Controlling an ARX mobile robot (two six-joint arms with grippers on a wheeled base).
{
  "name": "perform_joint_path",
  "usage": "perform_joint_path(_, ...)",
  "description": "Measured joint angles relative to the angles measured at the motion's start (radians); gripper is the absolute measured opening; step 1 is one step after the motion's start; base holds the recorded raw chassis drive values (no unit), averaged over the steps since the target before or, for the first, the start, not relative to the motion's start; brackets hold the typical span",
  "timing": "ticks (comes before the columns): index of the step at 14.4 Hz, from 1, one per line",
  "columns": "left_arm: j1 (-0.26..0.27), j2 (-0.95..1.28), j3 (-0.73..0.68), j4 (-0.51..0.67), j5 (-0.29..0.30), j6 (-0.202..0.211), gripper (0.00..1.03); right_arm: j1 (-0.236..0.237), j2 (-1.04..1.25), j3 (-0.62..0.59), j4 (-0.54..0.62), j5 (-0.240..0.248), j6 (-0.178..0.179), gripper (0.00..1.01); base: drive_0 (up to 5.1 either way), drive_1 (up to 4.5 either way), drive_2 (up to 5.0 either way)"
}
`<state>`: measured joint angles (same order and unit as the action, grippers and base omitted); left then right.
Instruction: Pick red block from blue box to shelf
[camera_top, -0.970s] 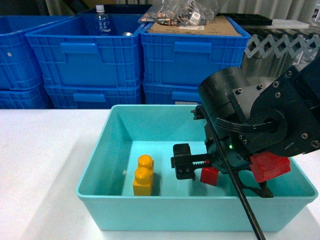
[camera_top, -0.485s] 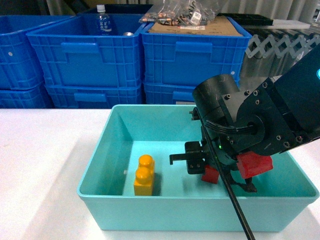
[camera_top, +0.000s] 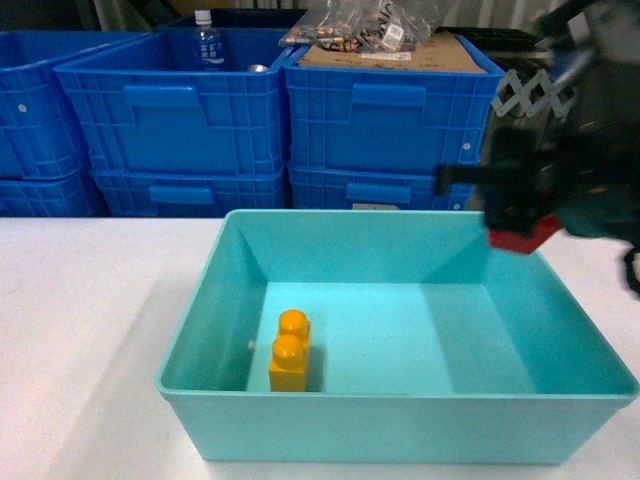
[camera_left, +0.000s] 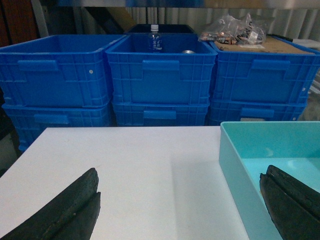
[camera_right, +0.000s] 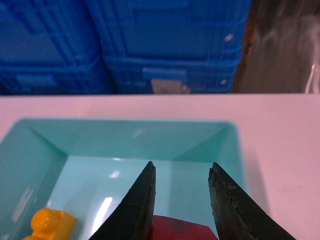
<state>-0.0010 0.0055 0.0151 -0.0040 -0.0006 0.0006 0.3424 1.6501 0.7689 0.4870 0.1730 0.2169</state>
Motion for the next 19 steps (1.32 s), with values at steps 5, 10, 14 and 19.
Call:
perform_joint_path(5,0.001,0.000,0.000,-0.002,0.000,0.000,0.98,-0.168,-0.499,-0.651,0.551,0.006,-0.208,0.27,0.0,0.00,0.0)
perform_joint_path(10,0.001,0.000,0.000,-0.001,0.000,0.000,0.98,-0.241,-0.769,-0.727,0.348,-0.071,-0.210,0.27,0.0,0.00,0.0)
perform_joint_path(14,0.001,0.000,0.000,-0.001,0.000,0.000,0.98,-0.348,-0.998,-0.755,0.150,-0.170,-0.211,0.27,0.0,0.00,0.0)
perform_joint_path(19,0.001,0.000,0.000,-0.001,0.000,0.000,0.98,-0.348,-1.209,-0.756,-0.051,-0.170,-0.211,0.27,0.0,0.00,0.0)
